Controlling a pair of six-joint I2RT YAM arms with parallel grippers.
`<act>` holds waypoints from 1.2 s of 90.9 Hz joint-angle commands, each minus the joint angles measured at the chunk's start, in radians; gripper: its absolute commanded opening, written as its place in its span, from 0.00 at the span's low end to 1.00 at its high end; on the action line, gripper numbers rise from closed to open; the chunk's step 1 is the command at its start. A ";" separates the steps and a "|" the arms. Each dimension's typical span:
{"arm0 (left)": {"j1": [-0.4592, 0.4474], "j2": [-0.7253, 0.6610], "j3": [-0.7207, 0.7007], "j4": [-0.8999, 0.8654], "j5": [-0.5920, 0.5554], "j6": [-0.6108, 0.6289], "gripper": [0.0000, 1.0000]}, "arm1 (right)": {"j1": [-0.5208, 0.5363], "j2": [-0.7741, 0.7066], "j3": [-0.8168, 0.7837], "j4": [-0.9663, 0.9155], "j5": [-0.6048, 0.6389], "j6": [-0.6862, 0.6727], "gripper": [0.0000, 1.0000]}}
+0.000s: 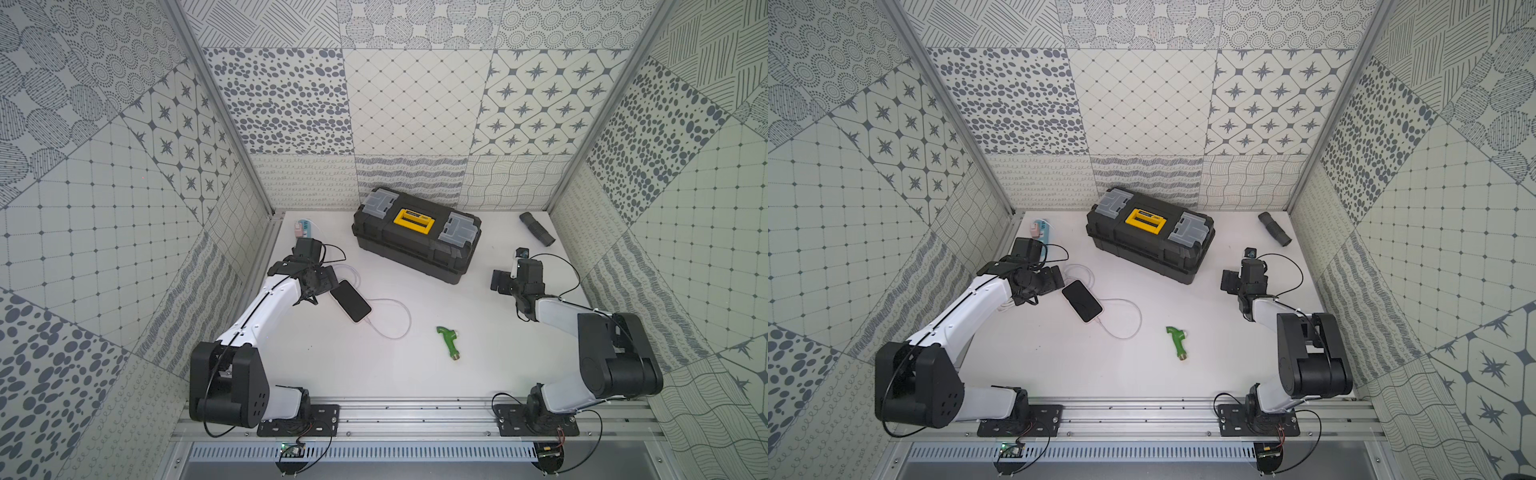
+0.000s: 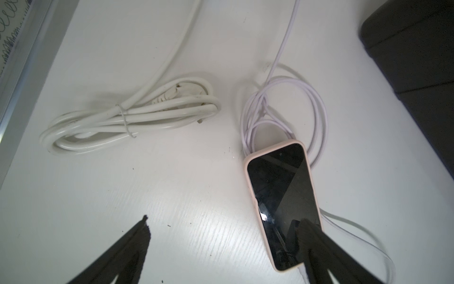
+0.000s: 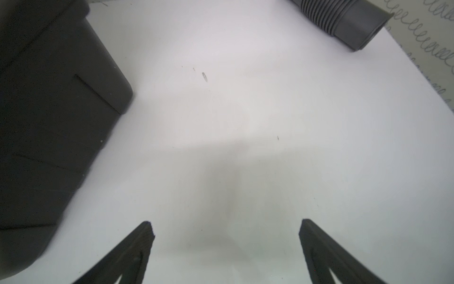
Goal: Plug the charging cable into the phone
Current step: Reset both arms
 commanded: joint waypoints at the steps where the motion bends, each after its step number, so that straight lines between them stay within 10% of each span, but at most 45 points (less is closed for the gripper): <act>1: -0.007 -0.038 -0.102 0.303 -0.010 0.169 0.97 | -0.006 -0.007 -0.084 0.344 -0.090 -0.055 0.97; 18: -0.005 -0.098 -0.204 0.479 -0.047 0.268 0.97 | -0.007 0.054 -0.223 0.656 -0.093 -0.050 0.97; 88: 0.002 0.059 -0.505 1.185 0.066 0.471 0.97 | -0.005 0.045 -0.196 0.591 -0.099 -0.057 0.97; 109: 0.002 0.180 -0.720 1.739 0.135 0.529 0.92 | -0.005 0.044 -0.194 0.586 -0.099 -0.059 0.96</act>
